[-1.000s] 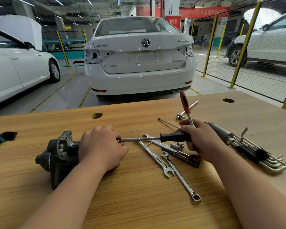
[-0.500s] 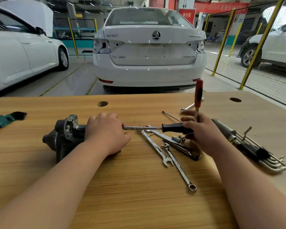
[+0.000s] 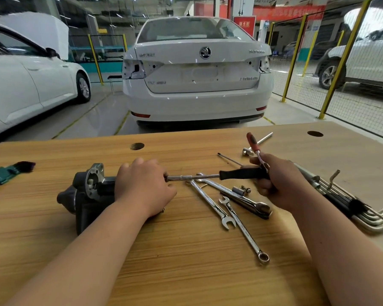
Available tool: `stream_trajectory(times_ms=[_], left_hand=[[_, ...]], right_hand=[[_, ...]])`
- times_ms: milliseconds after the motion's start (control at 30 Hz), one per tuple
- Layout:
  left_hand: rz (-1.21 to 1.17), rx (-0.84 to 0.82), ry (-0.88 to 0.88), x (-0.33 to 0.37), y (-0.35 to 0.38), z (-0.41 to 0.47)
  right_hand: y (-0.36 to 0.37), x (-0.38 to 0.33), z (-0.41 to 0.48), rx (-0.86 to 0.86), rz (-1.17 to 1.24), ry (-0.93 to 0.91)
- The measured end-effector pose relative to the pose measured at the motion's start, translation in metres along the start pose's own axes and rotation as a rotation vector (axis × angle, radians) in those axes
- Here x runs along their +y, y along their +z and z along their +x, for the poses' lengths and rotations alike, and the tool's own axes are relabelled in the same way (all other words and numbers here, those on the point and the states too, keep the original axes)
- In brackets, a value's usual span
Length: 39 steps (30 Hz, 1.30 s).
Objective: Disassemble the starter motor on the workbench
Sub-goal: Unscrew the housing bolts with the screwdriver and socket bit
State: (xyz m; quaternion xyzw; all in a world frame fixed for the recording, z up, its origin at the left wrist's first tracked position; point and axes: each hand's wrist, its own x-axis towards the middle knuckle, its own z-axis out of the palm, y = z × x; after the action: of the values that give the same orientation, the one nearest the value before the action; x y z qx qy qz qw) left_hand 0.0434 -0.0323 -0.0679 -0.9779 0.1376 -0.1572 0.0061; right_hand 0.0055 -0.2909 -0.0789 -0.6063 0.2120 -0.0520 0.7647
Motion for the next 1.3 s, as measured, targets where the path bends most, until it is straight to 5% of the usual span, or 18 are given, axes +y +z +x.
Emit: stream_trajectory(times_ms=[700,967,1300], left_hand=[[0.061,0.005,0.051,-0.004,0.007,-0.002],[-0.001,-0.333,0.12,-0.018,-0.012,0.025],[-0.125,-0.159,0.034,-0.013,-0.003,0.013]], right_hand=[[-0.005,-0.003,-0.002,-0.005,-0.244,-0.079],[-0.014,-0.004,0.001,-0.095,-0.095,-0.138],[-0.015,0.001,0.005,-0.053,-0.231,-0.153]])
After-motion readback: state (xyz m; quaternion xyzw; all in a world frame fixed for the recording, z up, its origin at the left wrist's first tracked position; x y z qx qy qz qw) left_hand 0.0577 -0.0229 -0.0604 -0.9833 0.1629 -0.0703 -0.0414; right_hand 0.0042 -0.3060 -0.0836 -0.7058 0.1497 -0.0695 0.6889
